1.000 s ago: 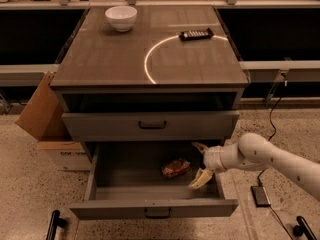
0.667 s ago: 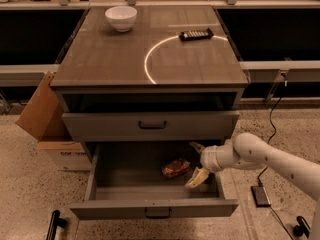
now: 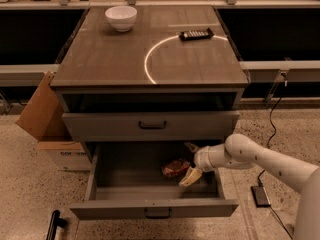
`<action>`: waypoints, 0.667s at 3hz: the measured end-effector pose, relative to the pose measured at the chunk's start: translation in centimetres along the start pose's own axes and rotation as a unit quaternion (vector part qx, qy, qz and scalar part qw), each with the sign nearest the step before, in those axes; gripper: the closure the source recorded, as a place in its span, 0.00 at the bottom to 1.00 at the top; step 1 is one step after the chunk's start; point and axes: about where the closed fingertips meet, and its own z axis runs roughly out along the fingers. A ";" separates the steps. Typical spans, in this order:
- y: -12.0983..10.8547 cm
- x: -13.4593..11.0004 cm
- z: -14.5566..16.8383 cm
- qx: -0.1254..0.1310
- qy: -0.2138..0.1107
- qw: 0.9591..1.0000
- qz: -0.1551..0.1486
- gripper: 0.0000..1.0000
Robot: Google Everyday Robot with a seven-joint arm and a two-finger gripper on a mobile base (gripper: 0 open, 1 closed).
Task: Pick coke can from middle drawer and place on counter
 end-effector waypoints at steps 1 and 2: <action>0.0 0.4 1.7 -0.003 0.009 1.000 0.003 0.00; 0.0 1.1 3.0 -0.003 0.023 1.000 0.003 0.00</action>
Offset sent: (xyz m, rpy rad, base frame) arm 0.0114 0.0163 -0.0444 -0.0881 0.0194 -0.0158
